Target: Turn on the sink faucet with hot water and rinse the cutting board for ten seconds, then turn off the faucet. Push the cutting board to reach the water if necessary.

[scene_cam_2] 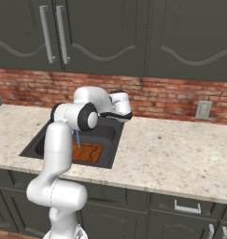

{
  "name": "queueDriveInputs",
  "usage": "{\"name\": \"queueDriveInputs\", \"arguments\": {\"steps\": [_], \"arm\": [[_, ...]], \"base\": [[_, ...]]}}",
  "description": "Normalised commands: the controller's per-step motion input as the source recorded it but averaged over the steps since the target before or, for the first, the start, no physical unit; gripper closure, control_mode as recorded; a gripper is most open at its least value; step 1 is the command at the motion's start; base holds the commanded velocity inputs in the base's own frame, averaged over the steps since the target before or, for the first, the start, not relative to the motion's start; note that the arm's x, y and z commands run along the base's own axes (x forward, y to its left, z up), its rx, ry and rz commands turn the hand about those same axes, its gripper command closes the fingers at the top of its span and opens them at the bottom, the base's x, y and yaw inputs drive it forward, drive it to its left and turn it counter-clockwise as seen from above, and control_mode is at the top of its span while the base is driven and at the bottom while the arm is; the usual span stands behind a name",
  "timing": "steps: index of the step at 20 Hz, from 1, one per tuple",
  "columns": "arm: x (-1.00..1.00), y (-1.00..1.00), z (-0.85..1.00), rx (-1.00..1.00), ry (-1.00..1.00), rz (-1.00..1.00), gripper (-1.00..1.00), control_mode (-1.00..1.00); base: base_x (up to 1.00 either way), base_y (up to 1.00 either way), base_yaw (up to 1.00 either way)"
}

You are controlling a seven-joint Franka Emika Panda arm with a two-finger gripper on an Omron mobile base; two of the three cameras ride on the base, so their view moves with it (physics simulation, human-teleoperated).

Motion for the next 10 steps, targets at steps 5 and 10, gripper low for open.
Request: {"name": "queueDriveInputs", "arguments": {"steps": [5,10], "arm": [[0.00,0.00,0.00,0.00,0.00,0.00,-1.00,-1.00],[0.00,0.00,0.00,0.00,0.00,0.00,-1.00,-1.00]], "base": [[0.00,0.00,0.00],[0.00,0.00,0.00]]}}
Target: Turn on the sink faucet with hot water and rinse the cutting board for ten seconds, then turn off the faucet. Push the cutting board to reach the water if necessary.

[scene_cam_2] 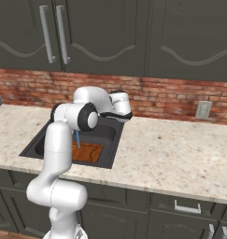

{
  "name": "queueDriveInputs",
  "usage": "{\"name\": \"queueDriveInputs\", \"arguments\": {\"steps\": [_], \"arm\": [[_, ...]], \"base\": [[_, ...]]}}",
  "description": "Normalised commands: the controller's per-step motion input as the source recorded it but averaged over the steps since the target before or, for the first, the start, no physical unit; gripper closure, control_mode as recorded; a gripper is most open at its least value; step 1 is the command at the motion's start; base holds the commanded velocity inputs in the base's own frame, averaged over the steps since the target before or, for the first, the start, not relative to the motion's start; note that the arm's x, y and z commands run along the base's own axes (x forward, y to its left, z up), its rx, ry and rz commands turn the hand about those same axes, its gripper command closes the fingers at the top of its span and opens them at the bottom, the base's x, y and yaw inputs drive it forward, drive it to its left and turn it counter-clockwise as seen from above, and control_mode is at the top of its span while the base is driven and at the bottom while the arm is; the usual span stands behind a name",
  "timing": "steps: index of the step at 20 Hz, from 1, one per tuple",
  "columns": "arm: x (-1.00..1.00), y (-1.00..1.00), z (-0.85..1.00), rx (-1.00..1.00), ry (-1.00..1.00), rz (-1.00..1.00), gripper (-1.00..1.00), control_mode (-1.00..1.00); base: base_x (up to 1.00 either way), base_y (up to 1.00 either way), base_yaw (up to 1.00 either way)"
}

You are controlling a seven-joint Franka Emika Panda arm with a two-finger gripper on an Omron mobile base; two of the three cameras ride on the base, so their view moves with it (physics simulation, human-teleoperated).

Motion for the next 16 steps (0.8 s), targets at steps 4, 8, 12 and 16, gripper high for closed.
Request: {"name": "queueDriveInputs", "arguments": {"steps": [4,8,12,16], "arm": [[0.00,0.00,0.00,0.00,0.00,0.00,-1.00,-1.00],[0.00,0.00,0.00,0.00,0.00,0.00,-1.00,-1.00],[0.00,0.00,0.00,0.00,0.00,0.00,-1.00,-1.00],[0.00,0.00,0.00,0.00,0.00,0.00,-1.00,-1.00]], "base": [[0.00,0.00,0.00],[0.00,0.00,0.00],[0.00,0.00,0.00],[0.00,0.00,0.00]]}}
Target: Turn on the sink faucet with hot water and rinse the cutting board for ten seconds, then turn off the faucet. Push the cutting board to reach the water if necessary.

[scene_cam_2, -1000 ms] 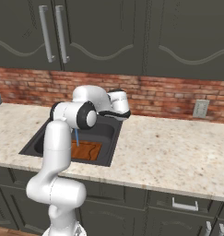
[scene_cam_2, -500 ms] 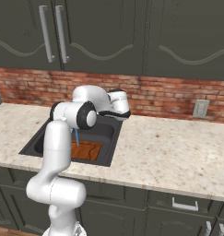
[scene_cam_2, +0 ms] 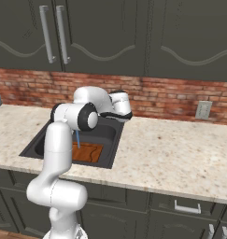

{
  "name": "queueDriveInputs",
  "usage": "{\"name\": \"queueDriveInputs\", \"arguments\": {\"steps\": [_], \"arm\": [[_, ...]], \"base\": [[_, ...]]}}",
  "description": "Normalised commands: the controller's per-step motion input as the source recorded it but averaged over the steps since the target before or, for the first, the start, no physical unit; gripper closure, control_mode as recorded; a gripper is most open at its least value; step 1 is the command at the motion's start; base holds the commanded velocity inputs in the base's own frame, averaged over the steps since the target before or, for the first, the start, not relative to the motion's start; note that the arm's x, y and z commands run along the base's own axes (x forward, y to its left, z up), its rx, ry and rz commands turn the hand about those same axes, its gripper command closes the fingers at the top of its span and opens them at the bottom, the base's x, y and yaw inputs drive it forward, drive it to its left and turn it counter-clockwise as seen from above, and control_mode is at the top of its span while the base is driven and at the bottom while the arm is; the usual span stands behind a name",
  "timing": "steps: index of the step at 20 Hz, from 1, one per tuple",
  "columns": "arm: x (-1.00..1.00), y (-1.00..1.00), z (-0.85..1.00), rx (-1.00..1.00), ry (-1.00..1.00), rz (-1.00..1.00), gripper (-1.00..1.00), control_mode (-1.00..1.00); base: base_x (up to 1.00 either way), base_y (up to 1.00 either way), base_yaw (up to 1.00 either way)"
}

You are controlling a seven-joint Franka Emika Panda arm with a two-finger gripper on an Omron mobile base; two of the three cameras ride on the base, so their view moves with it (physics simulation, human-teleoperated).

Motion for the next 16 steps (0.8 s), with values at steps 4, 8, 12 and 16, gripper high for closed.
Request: {"name": "queueDriveInputs", "arguments": {"steps": [4,8,12,16], "arm": [[0.00,0.00,0.00,0.00,0.00,0.00,-1.00,-1.00],[0.00,0.00,-0.03,0.00,0.00,0.00,-1.00,-1.00],[0.00,0.00,-0.07,0.00,0.00,0.00,-1.00,-1.00],[0.00,0.00,-0.09,0.00,0.00,0.00,-1.00,-1.00]], "base": [[0.00,0.00,0.00],[0.00,0.00,0.00],[0.00,0.00,0.00],[0.00,0.00,0.00]]}}
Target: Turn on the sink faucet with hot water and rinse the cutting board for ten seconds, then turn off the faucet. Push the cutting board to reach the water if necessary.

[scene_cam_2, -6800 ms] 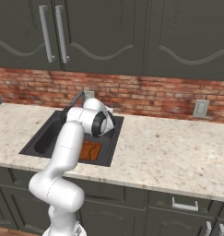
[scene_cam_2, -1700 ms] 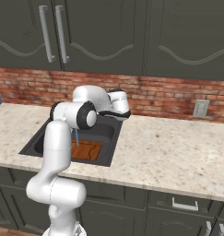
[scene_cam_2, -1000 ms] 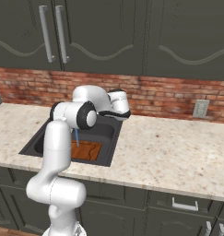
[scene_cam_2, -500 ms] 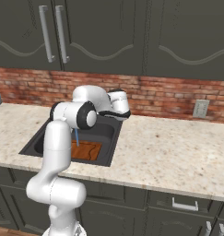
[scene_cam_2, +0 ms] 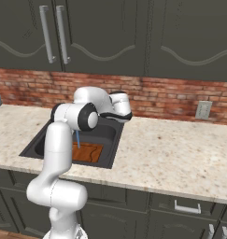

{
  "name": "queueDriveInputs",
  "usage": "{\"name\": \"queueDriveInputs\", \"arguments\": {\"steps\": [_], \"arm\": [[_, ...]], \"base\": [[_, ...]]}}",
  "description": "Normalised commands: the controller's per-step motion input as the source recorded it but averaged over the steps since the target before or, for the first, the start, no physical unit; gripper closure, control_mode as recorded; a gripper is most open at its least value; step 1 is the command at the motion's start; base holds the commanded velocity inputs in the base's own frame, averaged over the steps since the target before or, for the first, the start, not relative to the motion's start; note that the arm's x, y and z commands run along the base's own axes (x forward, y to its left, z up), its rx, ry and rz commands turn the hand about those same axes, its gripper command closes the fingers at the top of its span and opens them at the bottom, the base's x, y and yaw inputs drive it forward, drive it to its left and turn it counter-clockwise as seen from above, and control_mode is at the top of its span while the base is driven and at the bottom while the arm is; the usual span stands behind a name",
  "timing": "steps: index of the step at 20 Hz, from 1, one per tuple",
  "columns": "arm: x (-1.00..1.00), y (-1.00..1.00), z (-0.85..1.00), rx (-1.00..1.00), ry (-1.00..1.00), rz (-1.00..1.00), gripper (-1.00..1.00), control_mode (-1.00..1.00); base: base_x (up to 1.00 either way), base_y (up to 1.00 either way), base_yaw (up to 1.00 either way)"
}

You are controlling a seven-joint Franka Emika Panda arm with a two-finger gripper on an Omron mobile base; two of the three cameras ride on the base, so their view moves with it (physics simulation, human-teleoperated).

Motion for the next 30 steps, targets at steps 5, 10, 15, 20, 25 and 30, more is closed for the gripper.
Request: {"name": "queueDriveInputs", "arguments": {"steps": [5,10,15,20,25,30], "arm": [[0.00,0.00,-0.10,0.00,0.00,0.00,-1.00,-1.00],[0.04,0.00,-0.02,0.00,0.00,0.00,-1.00,-1.00],[0.08,0.00,0.00,0.00,0.00,0.00,-1.00,-1.00],[0.06,-0.01,-0.01,0.00,0.00,0.00,-1.00,-1.00],[0.02,-0.07,-0.02,0.00,0.00,0.00,-1.00,-1.00],[0.00,-0.10,-0.08,0.00,0.00,0.00,-1.00,-1.00]], "base": [[0.00,0.00,0.00],[0.00,0.00,0.00],[0.00,0.00,0.00],[0.00,0.00,0.00],[0.00,0.00,0.00],[0.00,0.00,0.00]]}}
